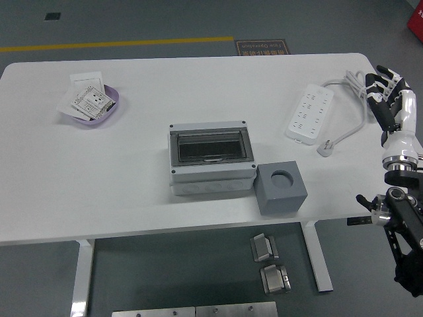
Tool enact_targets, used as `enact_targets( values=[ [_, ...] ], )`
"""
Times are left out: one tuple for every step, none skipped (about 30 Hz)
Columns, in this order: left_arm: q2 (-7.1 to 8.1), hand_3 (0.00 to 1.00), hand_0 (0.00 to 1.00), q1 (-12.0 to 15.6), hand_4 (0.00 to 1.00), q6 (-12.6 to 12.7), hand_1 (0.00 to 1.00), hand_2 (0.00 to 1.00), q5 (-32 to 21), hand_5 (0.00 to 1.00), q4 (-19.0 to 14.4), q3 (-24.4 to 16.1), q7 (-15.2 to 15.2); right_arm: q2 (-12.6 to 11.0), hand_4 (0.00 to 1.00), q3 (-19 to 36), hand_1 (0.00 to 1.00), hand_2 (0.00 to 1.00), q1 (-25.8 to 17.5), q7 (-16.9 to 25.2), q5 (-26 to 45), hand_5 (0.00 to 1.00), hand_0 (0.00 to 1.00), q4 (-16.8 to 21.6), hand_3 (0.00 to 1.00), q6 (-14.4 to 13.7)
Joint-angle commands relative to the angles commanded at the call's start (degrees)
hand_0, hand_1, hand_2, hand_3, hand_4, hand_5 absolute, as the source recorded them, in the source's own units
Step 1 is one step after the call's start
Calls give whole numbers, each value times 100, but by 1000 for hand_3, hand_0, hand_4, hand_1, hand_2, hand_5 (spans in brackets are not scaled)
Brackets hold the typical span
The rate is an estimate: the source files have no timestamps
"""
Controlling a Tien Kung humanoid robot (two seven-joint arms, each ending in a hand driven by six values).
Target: Pick up the cylinder from the cube,place it in the box,flap close box
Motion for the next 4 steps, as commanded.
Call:
enact_targets(
  values=[
    [17,609,638,2,673,-15,635,507,-8,325,0,8,0,44,748,28,714,733,19,7,-65,464,767,3,755,-28],
    [39,609,638,2,673,-35,635,507,-11,325,0,10,2,98,748,64,714,733,36,21,-132,464,767,14,755,-56],
    [56,609,638,0,673,-51,635,507,-8,325,0,6,7,140,748,95,714,733,47,31,-185,464,767,25,755,-78],
    [73,609,638,-6,673,-67,635,507,4,325,0,-9,13,181,748,130,714,733,58,46,-232,464,767,39,755,-97]
  ],
)
